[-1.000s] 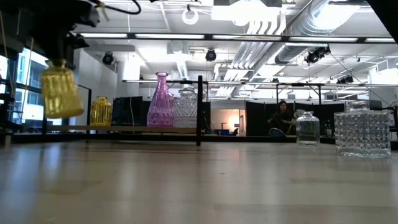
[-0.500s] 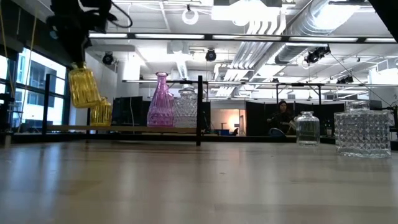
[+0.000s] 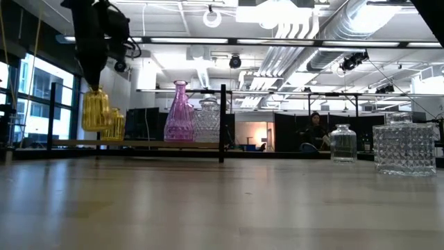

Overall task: Sort vases onto shelf
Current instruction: Put the yellow vase on the shelf aligned with the other yellow vase

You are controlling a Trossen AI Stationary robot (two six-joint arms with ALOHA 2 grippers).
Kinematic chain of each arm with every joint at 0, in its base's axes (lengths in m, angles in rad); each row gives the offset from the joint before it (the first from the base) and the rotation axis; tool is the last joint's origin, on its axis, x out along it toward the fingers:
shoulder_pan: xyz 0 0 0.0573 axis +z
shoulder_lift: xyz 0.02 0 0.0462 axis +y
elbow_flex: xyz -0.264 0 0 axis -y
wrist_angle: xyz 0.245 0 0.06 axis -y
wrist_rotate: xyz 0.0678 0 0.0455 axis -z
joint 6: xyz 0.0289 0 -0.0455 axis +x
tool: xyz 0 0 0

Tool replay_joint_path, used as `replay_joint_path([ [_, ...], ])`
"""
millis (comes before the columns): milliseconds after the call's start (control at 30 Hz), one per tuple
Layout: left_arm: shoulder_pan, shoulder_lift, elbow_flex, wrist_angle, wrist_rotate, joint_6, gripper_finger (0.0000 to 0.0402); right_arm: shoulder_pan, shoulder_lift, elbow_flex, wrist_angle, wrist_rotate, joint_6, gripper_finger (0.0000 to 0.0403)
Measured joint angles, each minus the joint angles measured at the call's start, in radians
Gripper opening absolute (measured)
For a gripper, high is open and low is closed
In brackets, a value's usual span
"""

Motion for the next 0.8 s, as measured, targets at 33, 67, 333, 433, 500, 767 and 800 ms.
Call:
replay_joint_path([
  [33, 0.015, 0.011, 0.003, 0.001, 0.000, -0.002, 0.0011, 0.000, 0.000, 0.000, 0.000, 0.000, -0.001, 0.0076],
  [67, 0.029, 0.023, 0.007, 0.002, 0.000, -0.009, 0.0011, 0.000, 0.000, 0.000, 0.000, 0.000, -0.001, 0.0076],
  [333, 0.089, 0.086, 0.045, 0.013, 0.059, -0.028, 0.0011, 0.000, 0.000, 0.000, -0.005, 0.000, -0.007, 0.0076],
  [433, 0.096, 0.103, 0.053, 0.013, 0.062, -0.034, 0.0011, 0.000, 0.000, 0.000, -0.005, -0.001, -0.010, 0.0076],
  [500, 0.096, 0.116, 0.053, 0.011, 0.060, -0.043, 0.0011, 0.000, 0.000, 0.000, -0.008, -0.002, -0.010, 0.0076],
  [767, 0.096, 0.132, 0.053, 0.014, 0.053, -0.054, 0.0011, 0.000, 0.000, 0.000, -0.024, -0.002, -0.005, 0.0076],
  [800, 0.096, 0.132, 0.053, 0.015, 0.053, -0.053, 0.0011, 0.000, 0.000, 0.000, -0.024, -0.002, -0.005, 0.0076],
])
